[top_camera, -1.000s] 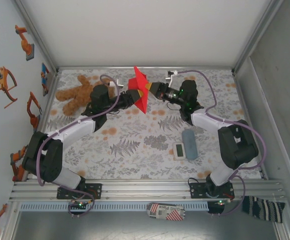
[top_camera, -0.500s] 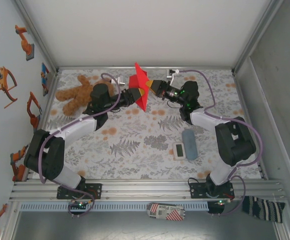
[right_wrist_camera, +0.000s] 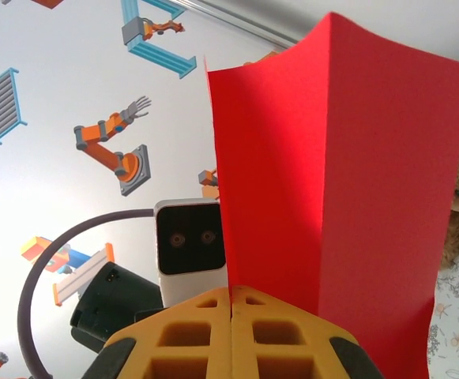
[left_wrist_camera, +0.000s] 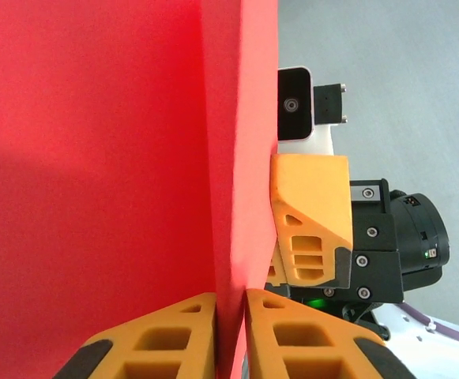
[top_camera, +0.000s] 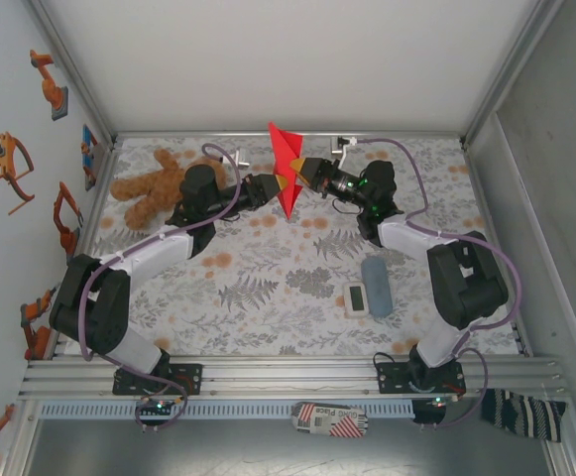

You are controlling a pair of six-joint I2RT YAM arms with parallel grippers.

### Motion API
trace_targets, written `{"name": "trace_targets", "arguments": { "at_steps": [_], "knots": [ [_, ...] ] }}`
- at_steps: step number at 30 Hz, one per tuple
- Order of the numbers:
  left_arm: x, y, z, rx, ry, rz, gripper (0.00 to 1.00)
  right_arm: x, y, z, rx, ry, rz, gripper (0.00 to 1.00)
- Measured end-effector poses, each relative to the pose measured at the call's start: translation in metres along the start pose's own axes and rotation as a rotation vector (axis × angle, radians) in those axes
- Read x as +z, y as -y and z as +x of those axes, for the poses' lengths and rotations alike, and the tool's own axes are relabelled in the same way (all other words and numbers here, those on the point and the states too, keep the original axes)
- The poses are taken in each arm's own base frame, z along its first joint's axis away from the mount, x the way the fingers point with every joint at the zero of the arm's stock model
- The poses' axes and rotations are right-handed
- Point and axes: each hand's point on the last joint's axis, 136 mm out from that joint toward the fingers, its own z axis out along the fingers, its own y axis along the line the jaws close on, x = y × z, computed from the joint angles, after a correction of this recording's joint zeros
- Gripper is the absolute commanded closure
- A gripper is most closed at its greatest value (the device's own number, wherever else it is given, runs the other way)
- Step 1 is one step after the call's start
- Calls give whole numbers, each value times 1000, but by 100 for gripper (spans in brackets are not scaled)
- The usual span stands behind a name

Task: Fold a paper plane with a square sheet of paper (pick it up from the middle)
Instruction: Turn over the paper at the center of the table.

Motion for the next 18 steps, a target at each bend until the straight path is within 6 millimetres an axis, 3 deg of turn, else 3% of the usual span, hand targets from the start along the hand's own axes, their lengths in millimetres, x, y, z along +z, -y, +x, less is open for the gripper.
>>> {"name": "trace_targets", "arguments": {
  "at_steps": [6,12,18],
  "knots": [
    [-1,-3,1,4,-1,-15,88,-3,9,-1,13,6,29,80],
    [-5,-13,4,18,-7,-81,90,-17,30,-5,31,35,105,63],
    [-17,-34,8,66,-25,-257,90,-38,57,-7,58,76,202,59]
  ]
}}
